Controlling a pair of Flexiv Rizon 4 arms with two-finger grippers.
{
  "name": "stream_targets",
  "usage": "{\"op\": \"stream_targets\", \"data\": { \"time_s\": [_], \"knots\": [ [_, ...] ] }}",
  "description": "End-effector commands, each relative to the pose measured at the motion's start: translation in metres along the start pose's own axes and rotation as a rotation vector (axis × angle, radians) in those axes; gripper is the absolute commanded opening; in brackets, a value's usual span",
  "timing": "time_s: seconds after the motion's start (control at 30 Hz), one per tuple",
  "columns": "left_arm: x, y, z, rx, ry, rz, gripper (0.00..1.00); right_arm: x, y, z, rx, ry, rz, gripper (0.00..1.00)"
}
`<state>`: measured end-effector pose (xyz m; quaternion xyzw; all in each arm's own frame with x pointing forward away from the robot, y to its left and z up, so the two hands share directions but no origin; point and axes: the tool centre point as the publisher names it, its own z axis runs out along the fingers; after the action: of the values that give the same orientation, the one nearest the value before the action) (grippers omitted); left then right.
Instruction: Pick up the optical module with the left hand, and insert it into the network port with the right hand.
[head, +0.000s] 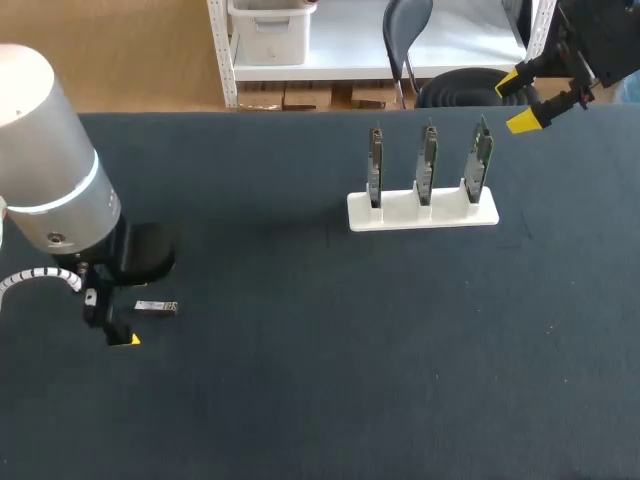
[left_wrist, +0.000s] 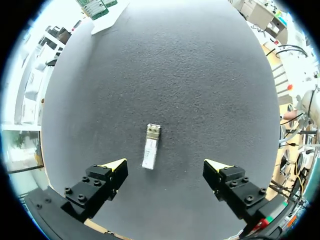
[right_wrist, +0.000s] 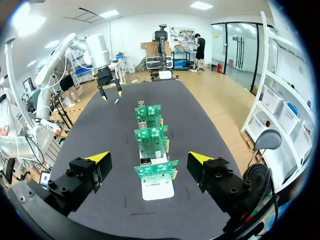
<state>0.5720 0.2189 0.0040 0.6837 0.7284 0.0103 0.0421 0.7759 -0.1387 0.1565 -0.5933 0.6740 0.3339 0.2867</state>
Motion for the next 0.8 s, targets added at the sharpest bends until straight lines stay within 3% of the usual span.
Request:
{"op": "stream_targets", "data": {
  "time_s": [0.03,0.37,0.8],
  "knots": [
    [0.001,0.011,0.003,0.014,0.003,0.004,1.0,0.0,0.002,0.0,0.006,0.0,-0.001,1.0],
    [0.001,0.018,0.011,0.033,0.0,0.028,1.0,0.0,0.002,0.0,0.006,0.0,-0.001,1.0],
    [-0.008,0.015,0.018,0.058,-0.009,0.052,1.0,0.0,0.002,0.0,0.006,0.0,-0.001,1.0]
  ]
}}
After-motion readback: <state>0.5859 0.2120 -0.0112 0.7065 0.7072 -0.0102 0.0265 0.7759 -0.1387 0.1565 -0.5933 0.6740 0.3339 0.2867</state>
